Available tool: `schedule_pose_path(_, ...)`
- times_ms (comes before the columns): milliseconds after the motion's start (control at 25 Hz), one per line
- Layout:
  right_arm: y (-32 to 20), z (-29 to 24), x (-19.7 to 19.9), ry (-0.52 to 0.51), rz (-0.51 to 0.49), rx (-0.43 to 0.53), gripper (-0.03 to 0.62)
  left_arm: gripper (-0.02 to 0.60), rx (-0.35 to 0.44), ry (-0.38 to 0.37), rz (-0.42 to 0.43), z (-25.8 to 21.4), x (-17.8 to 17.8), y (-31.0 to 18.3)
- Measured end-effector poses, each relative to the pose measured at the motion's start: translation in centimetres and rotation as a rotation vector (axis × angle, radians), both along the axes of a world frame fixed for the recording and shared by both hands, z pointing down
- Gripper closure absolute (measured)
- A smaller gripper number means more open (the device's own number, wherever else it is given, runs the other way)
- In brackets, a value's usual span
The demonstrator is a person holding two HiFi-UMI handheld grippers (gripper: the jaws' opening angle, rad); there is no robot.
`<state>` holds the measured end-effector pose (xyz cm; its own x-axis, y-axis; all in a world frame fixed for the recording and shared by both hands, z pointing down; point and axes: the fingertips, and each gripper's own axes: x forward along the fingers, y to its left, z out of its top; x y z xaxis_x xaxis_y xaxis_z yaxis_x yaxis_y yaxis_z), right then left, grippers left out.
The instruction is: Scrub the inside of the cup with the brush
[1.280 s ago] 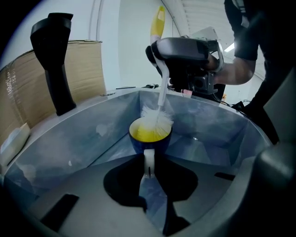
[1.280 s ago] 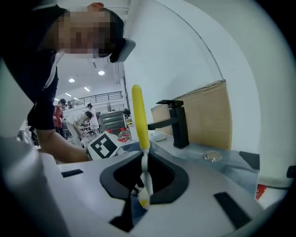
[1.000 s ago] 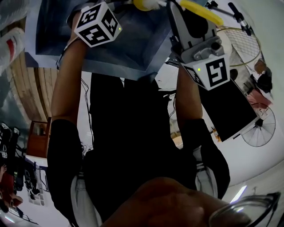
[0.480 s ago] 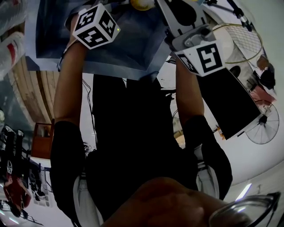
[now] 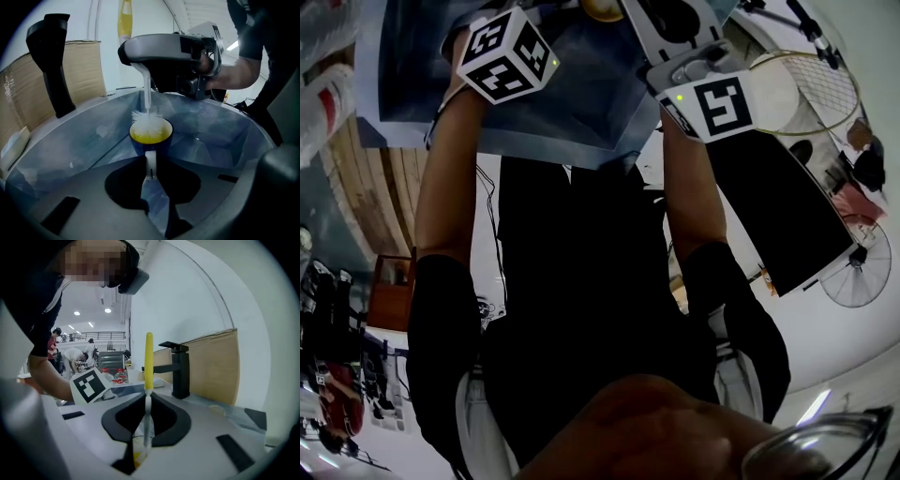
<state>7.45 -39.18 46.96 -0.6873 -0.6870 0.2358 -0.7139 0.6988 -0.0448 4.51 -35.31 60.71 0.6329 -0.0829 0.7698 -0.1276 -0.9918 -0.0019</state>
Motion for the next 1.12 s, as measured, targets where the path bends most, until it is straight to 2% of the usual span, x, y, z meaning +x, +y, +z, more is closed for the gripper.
schedule_pose_path(160,0.2,-1.4,0.6,0.01,-0.011,-0.006,0.553,0.5,-0.007,0.001,-0.01,0.0,-0.3,0.0)
schedule_pose_path(280,1.8,-4.6,2.6,0.047,-0.015,0.029,0.553,0.5,-0.009,0.003,-0.013,-0.1,-0.1,0.0)
schedule_pose_path(400,3.0,-6.1,4.1,0.037,0.009,0.017,0.553,0.5,-0.008,0.006,-0.012,0.0,-0.2,0.0)
schedule_pose_path(640,3.2,0.0,2.7,0.01,0.004,-0.094,0.554,0.5,-0.014,0.004,-0.014,0.1,-0.1,0.1)
schedule_pose_path(800,2.4,0.2,1.9,-0.016,0.013,-0.09,0.554,0.5,-0.011,0.002,-0.013,0.1,0.1,-0.1)
schedule_pose_path(1120,5.3,-6.4,2.4,-0.016,-0.049,-0.048,0.554,0.5,-0.014,-0.005,-0.021,0.0,0.0,0.0)
